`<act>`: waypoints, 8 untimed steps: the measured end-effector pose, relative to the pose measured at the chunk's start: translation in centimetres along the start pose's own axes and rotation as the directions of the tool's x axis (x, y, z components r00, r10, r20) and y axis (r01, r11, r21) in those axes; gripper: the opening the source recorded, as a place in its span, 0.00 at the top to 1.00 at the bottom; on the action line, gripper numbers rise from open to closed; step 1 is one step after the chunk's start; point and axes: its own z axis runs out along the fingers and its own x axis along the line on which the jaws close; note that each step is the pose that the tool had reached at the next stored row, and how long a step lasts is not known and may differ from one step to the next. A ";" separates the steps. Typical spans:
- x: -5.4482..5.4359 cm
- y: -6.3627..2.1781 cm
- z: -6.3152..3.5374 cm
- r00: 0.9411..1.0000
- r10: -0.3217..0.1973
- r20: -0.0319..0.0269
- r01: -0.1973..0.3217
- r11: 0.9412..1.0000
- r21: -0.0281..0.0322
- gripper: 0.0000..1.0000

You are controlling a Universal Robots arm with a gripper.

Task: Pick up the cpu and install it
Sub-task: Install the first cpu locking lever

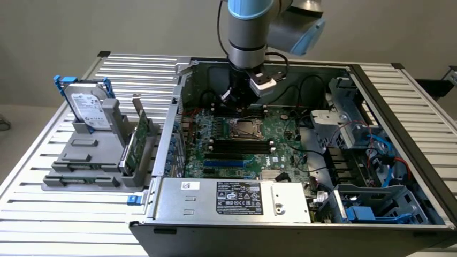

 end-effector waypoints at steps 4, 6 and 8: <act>0.1 0.09 0.12 1.000 0.000 0.001 0.000 1.000 -0.003 0.89; 0.2 0.13 0.18 1.000 0.000 0.003 0.000 1.000 -0.006 0.89; 0.3 0.18 0.22 1.000 0.000 0.004 0.001 1.000 -0.009 0.89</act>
